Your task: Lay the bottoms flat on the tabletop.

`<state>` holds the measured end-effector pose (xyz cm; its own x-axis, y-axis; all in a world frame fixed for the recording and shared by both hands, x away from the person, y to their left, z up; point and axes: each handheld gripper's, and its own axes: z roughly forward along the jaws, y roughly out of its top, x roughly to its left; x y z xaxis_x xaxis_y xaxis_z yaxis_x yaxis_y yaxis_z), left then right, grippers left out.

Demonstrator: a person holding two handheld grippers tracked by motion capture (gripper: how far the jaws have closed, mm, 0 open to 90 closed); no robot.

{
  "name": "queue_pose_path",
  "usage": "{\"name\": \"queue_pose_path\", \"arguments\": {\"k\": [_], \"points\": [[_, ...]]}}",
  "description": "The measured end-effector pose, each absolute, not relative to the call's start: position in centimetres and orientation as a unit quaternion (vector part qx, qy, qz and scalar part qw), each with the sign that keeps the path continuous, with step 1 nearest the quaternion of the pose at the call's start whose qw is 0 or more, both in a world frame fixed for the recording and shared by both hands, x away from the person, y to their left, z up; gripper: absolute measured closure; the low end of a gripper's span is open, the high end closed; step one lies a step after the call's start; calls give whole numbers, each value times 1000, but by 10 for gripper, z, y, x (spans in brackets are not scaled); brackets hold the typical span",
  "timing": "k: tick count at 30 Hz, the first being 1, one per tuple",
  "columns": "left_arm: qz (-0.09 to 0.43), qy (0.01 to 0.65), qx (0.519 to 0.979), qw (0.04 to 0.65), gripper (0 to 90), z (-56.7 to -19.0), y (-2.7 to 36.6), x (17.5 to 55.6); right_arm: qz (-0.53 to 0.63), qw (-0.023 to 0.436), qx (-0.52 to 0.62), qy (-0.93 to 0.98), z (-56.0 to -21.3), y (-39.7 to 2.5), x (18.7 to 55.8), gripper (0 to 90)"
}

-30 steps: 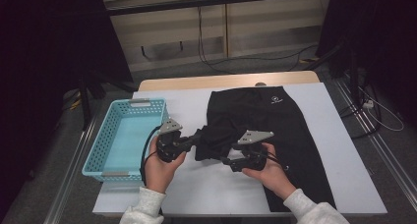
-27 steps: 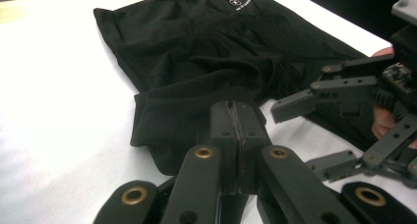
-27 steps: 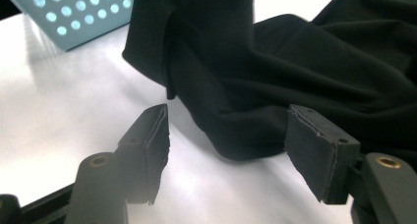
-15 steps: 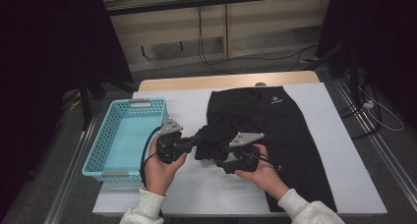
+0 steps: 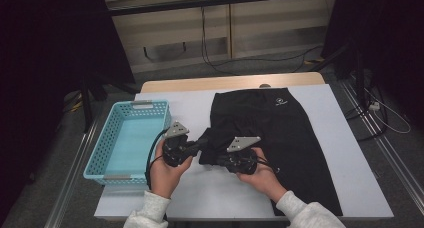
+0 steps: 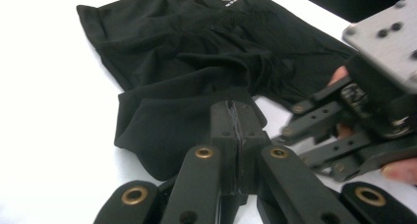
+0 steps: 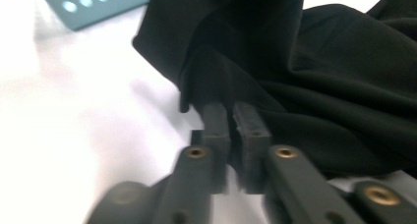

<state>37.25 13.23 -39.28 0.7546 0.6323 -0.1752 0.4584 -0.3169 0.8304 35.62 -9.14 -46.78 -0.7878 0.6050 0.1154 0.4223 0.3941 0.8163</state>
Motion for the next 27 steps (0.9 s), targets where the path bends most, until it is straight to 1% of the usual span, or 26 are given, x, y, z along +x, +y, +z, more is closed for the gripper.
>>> {"name": "queue_pose_path", "arguments": {"k": [1,4,11,12,14,16,18,21,26,27], "points": [[90,340,805,478,892,-392,133,372,457,96,310,828,-467,-93,356,879],[89,338,802,484,892,-387,133,370,466,92,313,822,-459,-102,356,887],[92,334,804,484,893,-386,132,368,470,130,307,817,-426,-143,349,885],[91,336,805,481,893,-387,132,369,472,131,309,815,-423,-148,349,878],[90,340,806,477,892,-391,132,371,475,147,319,807,-423,-152,351,871],[86,347,807,471,893,-396,132,373,469,159,315,810,-428,-149,351,836],[84,350,808,466,893,-399,132,375,465,146,326,810,-435,-145,350,762],[84,350,812,460,892,-403,131,376,454,143,322,819,-442,-141,347,756],[82,348,815,457,891,-408,128,381,456,133,311,823,-440,-135,338,713],[82,350,814,457,890,-409,128,382,456,129,303,827,-440,-132,336,690]]}}
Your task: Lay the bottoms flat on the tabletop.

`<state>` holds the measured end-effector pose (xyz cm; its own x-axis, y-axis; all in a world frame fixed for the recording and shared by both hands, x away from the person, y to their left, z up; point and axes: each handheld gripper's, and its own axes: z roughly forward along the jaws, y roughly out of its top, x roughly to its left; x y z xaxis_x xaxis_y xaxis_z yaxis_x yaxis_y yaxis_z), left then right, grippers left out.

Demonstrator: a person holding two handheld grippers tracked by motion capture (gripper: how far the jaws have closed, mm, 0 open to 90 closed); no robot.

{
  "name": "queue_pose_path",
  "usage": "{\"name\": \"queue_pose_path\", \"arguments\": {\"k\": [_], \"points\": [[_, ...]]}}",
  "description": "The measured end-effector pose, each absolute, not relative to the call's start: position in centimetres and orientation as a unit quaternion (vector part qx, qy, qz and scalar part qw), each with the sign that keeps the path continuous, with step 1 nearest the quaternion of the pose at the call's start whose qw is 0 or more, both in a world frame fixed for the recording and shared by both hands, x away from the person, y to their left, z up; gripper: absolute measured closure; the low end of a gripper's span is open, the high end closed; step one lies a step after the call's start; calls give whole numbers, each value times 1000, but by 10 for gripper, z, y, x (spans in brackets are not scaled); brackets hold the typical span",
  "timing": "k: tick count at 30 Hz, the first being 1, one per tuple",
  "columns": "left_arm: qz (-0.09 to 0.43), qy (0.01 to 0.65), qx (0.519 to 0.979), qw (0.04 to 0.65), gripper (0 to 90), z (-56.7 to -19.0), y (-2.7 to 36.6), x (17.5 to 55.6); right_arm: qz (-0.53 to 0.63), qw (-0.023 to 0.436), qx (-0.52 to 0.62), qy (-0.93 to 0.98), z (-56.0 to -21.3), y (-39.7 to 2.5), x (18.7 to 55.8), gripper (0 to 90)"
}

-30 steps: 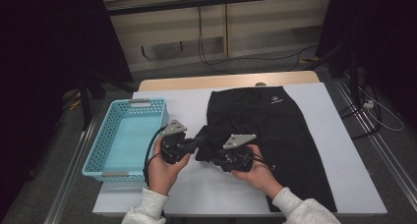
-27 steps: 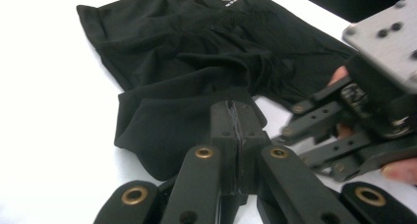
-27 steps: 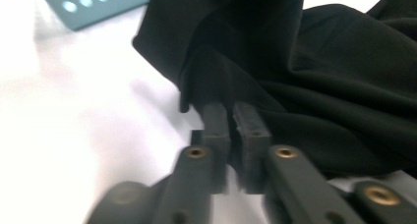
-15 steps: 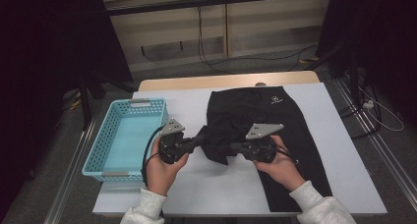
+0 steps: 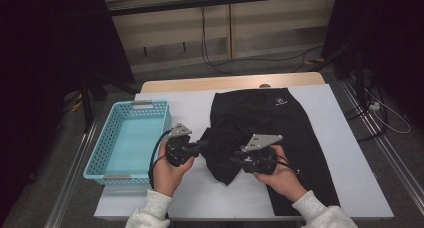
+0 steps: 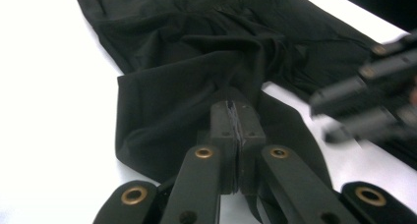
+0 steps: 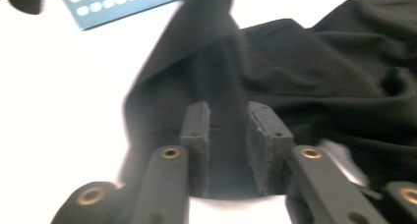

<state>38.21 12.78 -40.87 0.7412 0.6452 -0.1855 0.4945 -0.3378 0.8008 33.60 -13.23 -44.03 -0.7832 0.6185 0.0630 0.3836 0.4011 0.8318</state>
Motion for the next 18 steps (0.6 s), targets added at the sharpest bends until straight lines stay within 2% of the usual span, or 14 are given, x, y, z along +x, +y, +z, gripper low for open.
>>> {"name": "queue_pose_path", "arguments": {"k": [6,9,12,14,18], "points": [[80,355,811,458,889,-410,128,384,451,91,269,846,-453,-110,323,563],[81,356,811,457,889,-410,129,384,437,89,252,859,-460,-97,319,482],[81,358,810,457,888,-410,131,383,420,100,251,866,-466,-89,319,470],[79,361,809,458,888,-410,132,384,409,111,255,869,-470,-88,321,555],[73,359,812,455,886,-411,135,384,415,111,266,863,-469,-95,324,850]]}}
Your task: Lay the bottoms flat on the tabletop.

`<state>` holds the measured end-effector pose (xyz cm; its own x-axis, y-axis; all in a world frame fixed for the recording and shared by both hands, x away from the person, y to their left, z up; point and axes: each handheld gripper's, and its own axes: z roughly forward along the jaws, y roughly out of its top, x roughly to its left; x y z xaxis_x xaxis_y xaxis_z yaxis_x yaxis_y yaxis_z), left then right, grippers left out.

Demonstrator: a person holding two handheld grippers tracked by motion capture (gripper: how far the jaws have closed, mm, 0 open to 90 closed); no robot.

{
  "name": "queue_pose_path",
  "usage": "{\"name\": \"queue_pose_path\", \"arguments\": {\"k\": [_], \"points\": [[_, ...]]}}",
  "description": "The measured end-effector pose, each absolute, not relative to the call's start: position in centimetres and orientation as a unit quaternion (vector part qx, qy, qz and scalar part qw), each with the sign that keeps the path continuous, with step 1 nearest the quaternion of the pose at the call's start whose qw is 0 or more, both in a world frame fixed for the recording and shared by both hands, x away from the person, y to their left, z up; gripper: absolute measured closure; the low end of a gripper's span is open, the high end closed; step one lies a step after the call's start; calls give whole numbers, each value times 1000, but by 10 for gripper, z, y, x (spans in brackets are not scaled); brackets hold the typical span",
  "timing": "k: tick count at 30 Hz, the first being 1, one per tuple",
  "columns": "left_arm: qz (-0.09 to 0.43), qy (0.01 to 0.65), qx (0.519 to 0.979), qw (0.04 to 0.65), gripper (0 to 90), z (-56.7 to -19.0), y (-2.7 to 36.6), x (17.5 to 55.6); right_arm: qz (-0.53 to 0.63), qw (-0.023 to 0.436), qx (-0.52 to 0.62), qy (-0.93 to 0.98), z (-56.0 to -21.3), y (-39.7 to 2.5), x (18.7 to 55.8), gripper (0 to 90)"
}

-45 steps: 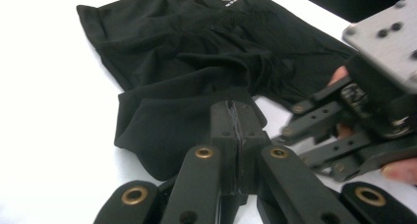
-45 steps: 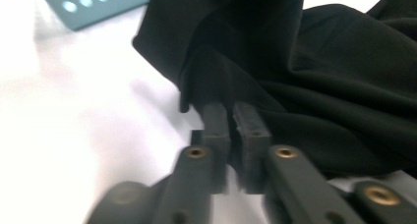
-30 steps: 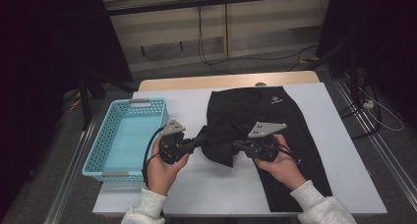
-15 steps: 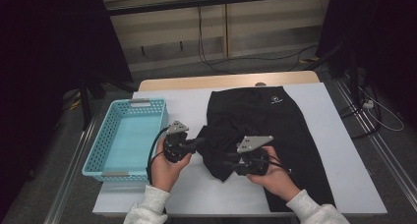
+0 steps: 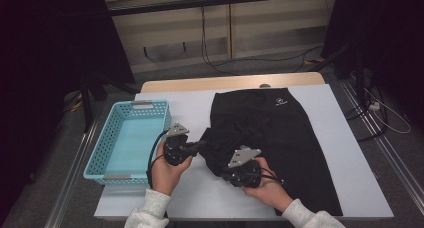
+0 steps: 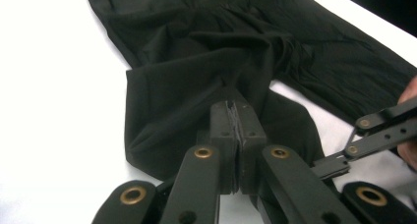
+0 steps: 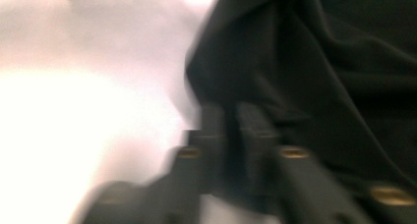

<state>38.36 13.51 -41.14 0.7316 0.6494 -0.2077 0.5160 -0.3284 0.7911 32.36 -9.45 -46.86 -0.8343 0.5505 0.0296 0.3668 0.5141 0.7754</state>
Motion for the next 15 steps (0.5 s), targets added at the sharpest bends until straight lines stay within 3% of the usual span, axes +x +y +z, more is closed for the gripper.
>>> {"name": "queue_pose_path", "arguments": {"k": [3,10,12,15], "points": [[69,359,812,455,883,-412,138,383,421,88,273,861,-469,-100,328,894],[63,365,802,468,813,-406,149,373,407,92,254,873,-464,-118,319,900],[67,365,802,469,761,-404,149,371,408,86,259,871,-464,-124,317,900],[79,373,799,465,597,-407,146,372,403,91,250,876,-463,-130,314,899]]}}
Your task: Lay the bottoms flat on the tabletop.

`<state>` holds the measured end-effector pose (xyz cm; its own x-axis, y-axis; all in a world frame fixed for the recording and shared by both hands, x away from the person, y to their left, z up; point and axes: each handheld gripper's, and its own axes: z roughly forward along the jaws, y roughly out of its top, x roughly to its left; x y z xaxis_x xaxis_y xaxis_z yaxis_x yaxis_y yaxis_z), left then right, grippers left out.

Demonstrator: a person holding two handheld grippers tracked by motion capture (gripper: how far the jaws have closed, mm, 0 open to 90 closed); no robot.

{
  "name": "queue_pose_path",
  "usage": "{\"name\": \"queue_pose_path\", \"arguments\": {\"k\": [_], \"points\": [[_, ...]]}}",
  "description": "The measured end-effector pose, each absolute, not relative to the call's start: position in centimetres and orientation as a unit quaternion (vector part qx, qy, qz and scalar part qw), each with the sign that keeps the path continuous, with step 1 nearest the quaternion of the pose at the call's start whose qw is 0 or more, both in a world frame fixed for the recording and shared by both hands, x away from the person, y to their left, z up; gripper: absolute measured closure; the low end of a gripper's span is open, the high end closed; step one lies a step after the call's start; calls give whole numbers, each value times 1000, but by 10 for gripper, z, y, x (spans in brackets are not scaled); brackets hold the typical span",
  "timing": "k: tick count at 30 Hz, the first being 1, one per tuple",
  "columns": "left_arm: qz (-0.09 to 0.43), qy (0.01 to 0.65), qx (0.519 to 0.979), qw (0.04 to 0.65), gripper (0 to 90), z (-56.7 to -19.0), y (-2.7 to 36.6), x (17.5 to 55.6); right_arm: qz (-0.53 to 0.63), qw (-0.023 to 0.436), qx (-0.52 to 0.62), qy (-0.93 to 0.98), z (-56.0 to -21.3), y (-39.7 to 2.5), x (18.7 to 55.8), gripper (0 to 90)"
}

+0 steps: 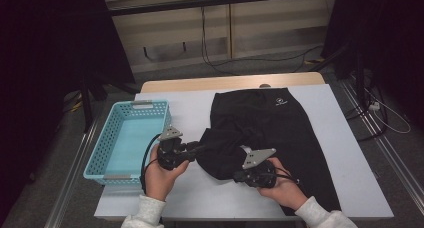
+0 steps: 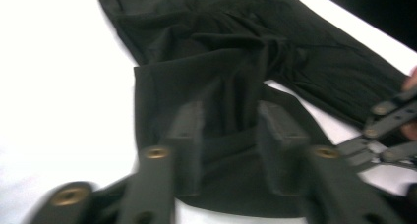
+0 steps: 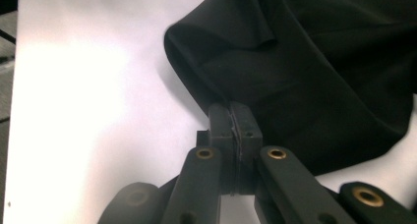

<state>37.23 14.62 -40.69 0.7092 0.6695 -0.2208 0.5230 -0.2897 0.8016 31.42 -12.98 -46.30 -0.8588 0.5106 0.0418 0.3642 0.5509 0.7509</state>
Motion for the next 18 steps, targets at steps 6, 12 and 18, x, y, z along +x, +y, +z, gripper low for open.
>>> {"name": "queue_pose_path", "arguments": {"k": [6,12,18], "points": [[72,369,817,438,482,-424,136,378,403,94,251,875,-463,-136,315,894],[51,354,830,428,542,-439,121,379,404,91,257,873,-466,-135,315,889],[37,339,848,405,585,-456,111,380,403,88,255,874,-465,-135,313,889]]}}
